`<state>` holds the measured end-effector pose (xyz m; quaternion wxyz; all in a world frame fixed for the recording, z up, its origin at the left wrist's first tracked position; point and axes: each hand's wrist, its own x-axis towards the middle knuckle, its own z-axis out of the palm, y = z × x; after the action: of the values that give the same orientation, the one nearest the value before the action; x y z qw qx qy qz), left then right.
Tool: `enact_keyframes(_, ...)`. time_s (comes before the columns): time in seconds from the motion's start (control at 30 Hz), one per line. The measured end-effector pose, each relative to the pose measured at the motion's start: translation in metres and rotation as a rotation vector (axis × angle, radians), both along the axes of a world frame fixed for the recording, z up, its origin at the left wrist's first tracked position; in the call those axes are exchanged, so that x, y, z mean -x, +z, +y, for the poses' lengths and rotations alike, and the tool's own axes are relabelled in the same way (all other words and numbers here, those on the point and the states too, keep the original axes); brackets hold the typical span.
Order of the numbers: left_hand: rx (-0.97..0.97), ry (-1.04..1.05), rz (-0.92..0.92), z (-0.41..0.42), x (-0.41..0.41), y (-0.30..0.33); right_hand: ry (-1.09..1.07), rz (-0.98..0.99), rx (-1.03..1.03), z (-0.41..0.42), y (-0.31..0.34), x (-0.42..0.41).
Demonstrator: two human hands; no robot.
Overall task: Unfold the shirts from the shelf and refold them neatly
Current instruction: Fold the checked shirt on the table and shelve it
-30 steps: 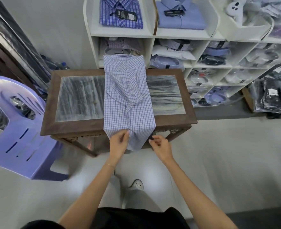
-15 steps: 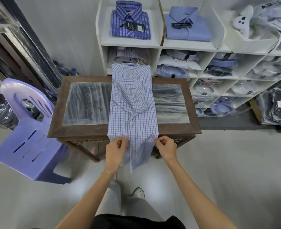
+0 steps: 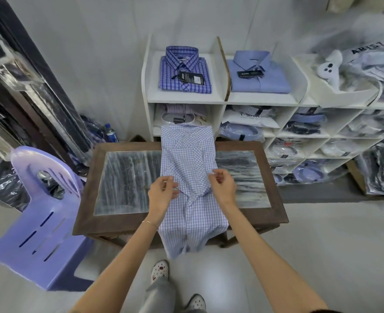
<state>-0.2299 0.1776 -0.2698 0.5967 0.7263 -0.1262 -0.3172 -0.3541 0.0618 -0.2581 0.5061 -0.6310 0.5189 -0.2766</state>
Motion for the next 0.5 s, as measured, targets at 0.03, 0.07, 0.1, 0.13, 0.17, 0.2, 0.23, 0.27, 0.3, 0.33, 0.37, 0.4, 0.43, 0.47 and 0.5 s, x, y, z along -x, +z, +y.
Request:
enact_keyframes(0.03,0.010,-0.004,0.023,-0.007,-0.007,0.001,-0.006,0.003,-0.039,-0.008,0.000,-0.011)
enact_keyframes(0.07,0.014,-0.005,0.049,-0.015,-0.014,0.002,-0.015,0.005,-0.078,-0.016,0.001,-0.021)
enact_keyframes(0.1,0.019,-0.001,0.082,-0.023,-0.021,0.002,-0.023,0.003,-0.126,-0.023,0.003,-0.031)
enact_keyframes(0.13,0.016,0.001,0.122,-0.031,-0.028,0.002,-0.031,0.005,-0.182,-0.030,0.002,-0.040)
enact_keyframes(0.17,0.017,0.004,0.171,-0.038,-0.034,0.003,-0.033,0.009,-0.238,-0.037,0.000,-0.048)
enact_keyframes(0.2,0.009,0.001,0.214,-0.046,-0.040,0.003,-0.030,0.027,-0.284,-0.043,-0.001,-0.055)
enact_keyframes(0.23,0.013,-0.008,0.251,-0.054,-0.045,0.003,-0.013,0.040,-0.300,-0.047,-0.003,-0.061)
enact_keyframes(0.27,0.014,-0.023,0.269,-0.061,-0.048,0.003,0.015,0.055,-0.290,-0.052,-0.005,-0.065)
enact_keyframes(0.3,0.015,-0.039,0.271,-0.067,-0.051,0.003,0.027,0.044,-0.256,-0.055,-0.008,-0.067)
enact_keyframes(0.33,0.010,-0.047,0.256,-0.073,-0.053,0.003,0.010,0.012,-0.219,-0.055,-0.008,-0.068)
enact_keyframes(0.37,0.001,-0.046,0.238,-0.078,-0.055,0.000,-0.033,-0.039,-0.188,-0.053,-0.007,-0.069)
enact_keyframes(0.4,-0.006,-0.044,0.216,-0.083,-0.056,-0.001,-0.094,-0.085,-0.168,-0.050,-0.008,-0.068)
enact_keyframes(0.43,-0.003,-0.046,0.185,-0.086,-0.055,-0.002,-0.163,-0.116,-0.155,-0.047,-0.011,-0.065)
enact_keyframes(0.47,-0.004,-0.057,0.149,-0.089,-0.054,-0.004,-0.227,-0.113,-0.161,-0.043,-0.015,-0.062)
enact_keyframes(0.5,-0.009,-0.067,0.108,-0.092,-0.053,-0.008,-0.281,-0.103,-0.178,-0.039,-0.021,-0.060)
